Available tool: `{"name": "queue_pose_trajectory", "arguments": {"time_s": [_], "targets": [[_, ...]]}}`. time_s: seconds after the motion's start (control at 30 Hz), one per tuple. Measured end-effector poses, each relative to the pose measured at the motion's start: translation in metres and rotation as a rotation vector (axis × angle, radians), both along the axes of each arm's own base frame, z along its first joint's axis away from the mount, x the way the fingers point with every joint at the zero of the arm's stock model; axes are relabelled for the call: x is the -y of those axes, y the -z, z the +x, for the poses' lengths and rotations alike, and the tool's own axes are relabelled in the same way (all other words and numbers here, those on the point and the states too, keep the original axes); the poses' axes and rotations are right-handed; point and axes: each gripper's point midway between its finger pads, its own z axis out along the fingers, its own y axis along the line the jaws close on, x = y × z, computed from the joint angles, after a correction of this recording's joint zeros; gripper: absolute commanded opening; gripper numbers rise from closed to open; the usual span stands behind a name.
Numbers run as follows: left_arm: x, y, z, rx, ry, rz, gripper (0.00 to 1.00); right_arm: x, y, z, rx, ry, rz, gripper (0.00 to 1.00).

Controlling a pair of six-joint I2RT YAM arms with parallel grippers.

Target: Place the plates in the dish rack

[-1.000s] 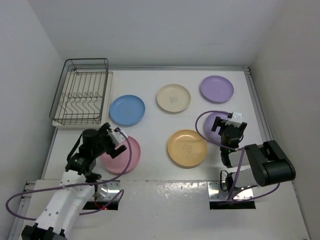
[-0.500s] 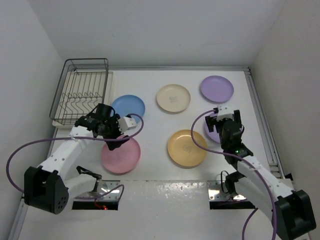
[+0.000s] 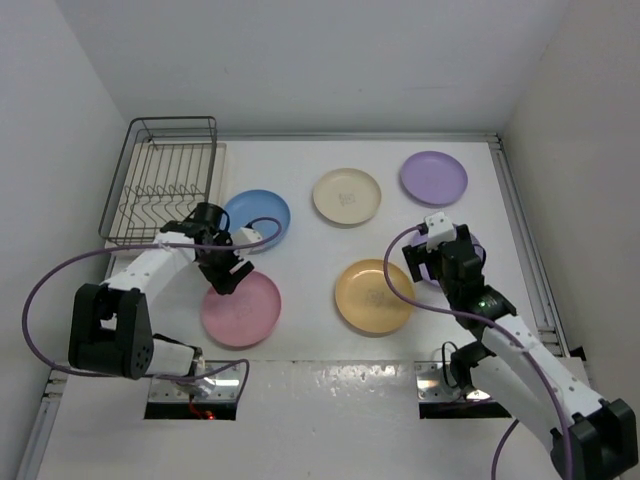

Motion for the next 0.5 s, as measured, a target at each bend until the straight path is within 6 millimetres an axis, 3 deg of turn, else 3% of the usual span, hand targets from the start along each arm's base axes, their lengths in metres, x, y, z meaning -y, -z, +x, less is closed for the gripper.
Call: {"name": "queue_pose_trajectory", "arguments": {"time_s": [0.33, 0.43, 0.47, 0.5], "targets": [[-0.001, 0.029, 0.021, -0.017, -0.027, 0.022, 0.69, -0.010, 0.004, -0.009, 0.020, -0.043, 0.048, 1.00], [-0.001, 0.036, 0.026, -0.019, -0.036, 0.023, 0.51, -0.013, 0.003, -0.010, 0.021, -0.053, 0.059, 1.00], [-0.001, 0.038, 0.026, -0.023, -0.039, 0.023, 0.39, -0.014, 0.003, -0.010, 0.022, -0.057, 0.062, 1.00], [0.000, 0.042, 0.026, -0.029, -0.041, 0.023, 0.33, -0.015, 0.003, -0.010, 0.023, -0.060, 0.063, 1.00]]}}
